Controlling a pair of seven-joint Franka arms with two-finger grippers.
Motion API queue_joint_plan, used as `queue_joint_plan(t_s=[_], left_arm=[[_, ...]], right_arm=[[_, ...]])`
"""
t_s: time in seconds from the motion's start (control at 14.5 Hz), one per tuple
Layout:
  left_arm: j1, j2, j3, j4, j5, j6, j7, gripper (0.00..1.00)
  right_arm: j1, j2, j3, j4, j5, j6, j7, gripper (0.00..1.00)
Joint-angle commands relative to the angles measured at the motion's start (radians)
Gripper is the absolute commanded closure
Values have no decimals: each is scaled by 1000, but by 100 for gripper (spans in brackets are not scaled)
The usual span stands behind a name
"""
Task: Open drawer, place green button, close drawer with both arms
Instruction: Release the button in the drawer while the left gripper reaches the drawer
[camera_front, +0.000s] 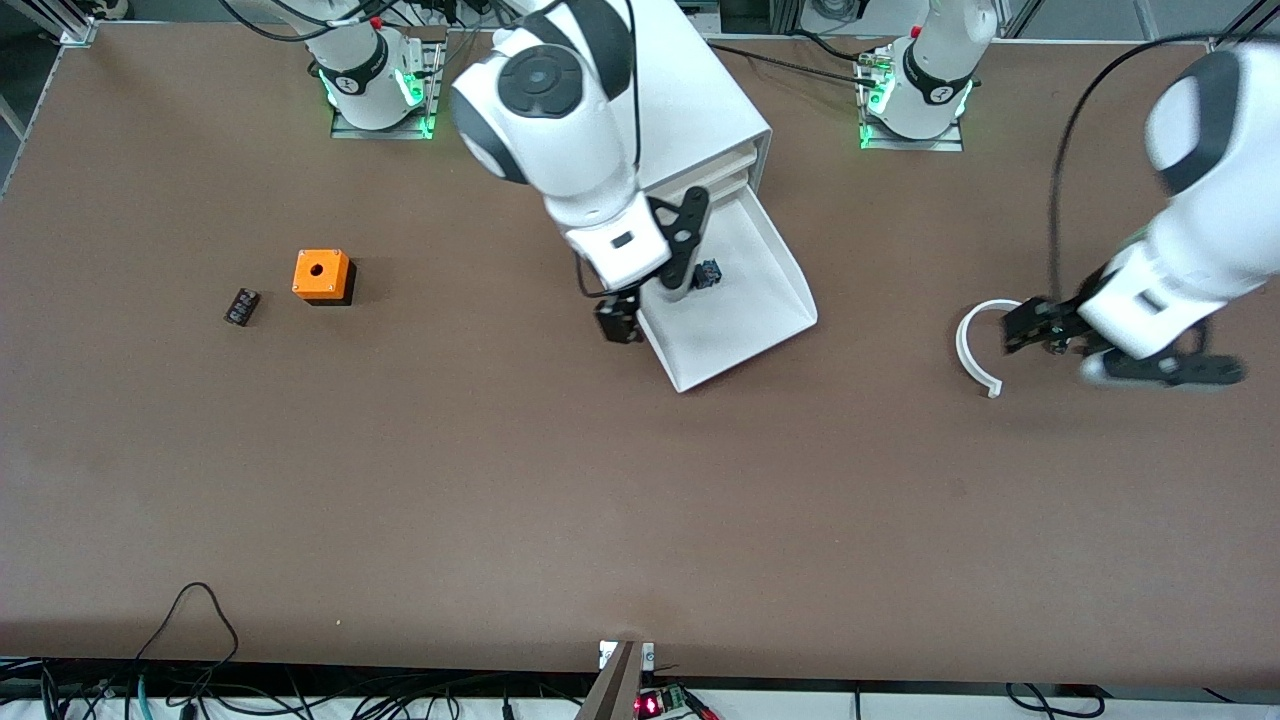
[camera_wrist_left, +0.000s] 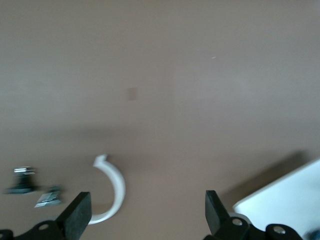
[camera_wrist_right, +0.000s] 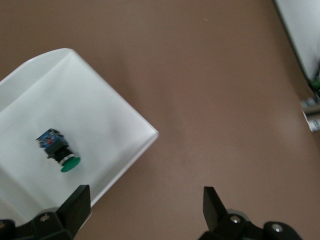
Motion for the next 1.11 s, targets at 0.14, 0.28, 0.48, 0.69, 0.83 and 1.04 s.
queue_joint_plan(t_s=[0.14,0.28,0.48,0.69,0.83,1.04], left_arm=[[-146,230,-19,-30,5,245,-379,0],[-196,283,-19,-81,2,354,-424,0],[-226,291,-19,-193,-10,457,-432,0],[-265,292,-19,-248,-57,506,-436,0],[-274,288,-20,-259,-114,508,-461,0],[-296,257,-35,-322,-142,506,-481,0]], right_arm=[[-73,-62,-54,-96,10,-22,447,0],[-131,-75,-66,-95,13,-96,578,0],[-142,-75,-144,-98,9,-189,676,0],[-145,-123,-244,-118,6,-291,687,0],[-199,-177,-295,-164,4,-311,686,0],[-320,-249,-292,-184,12,-326,678,0]])
